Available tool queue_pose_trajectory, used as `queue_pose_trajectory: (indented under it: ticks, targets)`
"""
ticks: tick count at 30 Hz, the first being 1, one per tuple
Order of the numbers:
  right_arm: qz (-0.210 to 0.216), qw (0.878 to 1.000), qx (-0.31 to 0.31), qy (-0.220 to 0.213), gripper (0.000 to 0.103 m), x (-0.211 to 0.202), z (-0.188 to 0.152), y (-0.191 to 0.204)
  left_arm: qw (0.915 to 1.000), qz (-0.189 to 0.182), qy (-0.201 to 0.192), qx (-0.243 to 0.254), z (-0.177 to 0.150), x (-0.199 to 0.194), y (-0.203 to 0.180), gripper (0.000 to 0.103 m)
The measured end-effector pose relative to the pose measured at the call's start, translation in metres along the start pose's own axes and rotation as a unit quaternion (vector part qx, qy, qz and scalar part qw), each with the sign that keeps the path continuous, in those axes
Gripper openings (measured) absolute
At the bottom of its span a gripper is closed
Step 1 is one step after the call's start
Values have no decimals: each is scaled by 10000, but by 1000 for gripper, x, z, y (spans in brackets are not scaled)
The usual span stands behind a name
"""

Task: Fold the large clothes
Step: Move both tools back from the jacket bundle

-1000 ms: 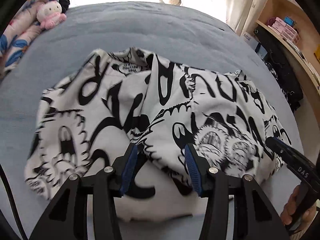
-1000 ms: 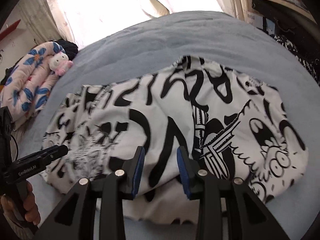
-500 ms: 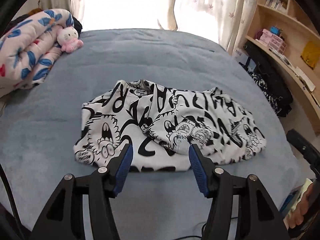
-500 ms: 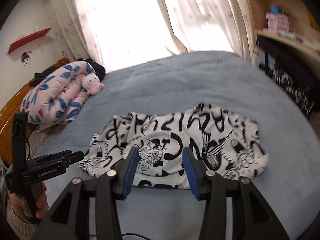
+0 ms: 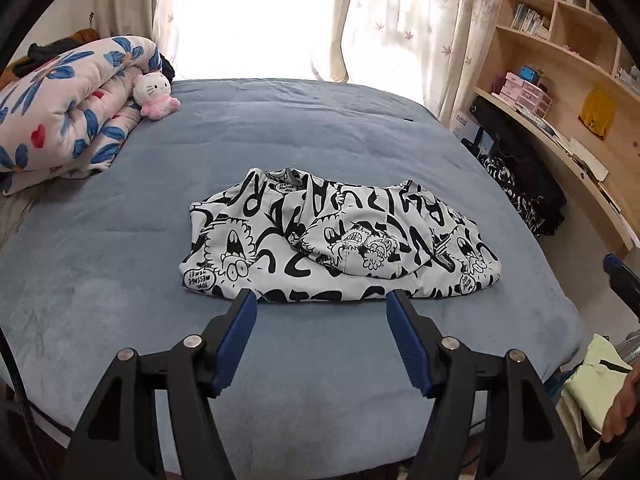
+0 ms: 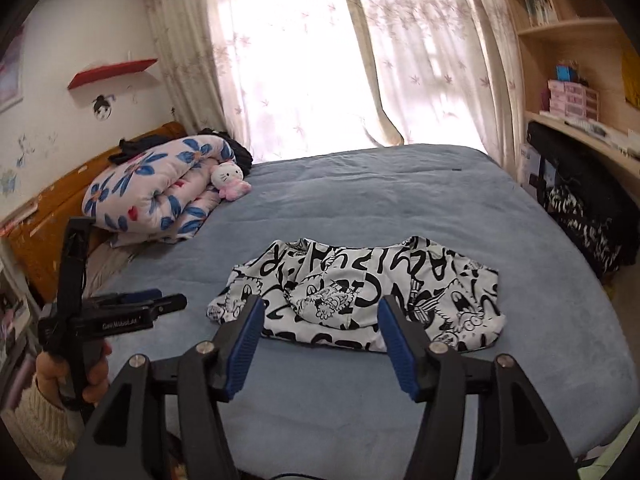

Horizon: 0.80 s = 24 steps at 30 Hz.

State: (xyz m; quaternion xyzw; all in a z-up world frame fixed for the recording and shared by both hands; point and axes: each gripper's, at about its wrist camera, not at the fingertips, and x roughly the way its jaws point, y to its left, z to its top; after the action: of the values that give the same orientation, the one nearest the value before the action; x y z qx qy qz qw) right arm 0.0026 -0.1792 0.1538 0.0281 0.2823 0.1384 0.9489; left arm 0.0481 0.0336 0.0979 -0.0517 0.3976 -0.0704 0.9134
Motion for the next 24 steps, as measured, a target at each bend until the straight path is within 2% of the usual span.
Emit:
queue_pose_trajectory:
  ticks: [3,7,12,14,19,21,24]
  targets:
    - [-82,9998,-179,-51,71,-9,-6,6,10000,4,61,12,-7,1,1,68]
    - [-99,9998,-172,66,71,-5,-13,7,9996,43,292,28,-18,16,1,68]
    - [-536,9976,-354,277,71,24,-29,7,9982,95,594,-47,-32,49,10,68]
    - [-645,9968,-317,350,71,41,-35,5,9970,1,742,-223,-38,71,18,68]
    - [-1066,9936,-362,-45,71,84,-52,4,9923,-321,871,-818,-52,123,48,68]
    - [-1202,9915,-490,-98,71,105,-56,8,9867,-594,930,-1192,-58,146,63,68]
    - [-1163,9913,-619,-81,68,134,-58,12,9733,-946,1018,-1827,-65,182,87,68]
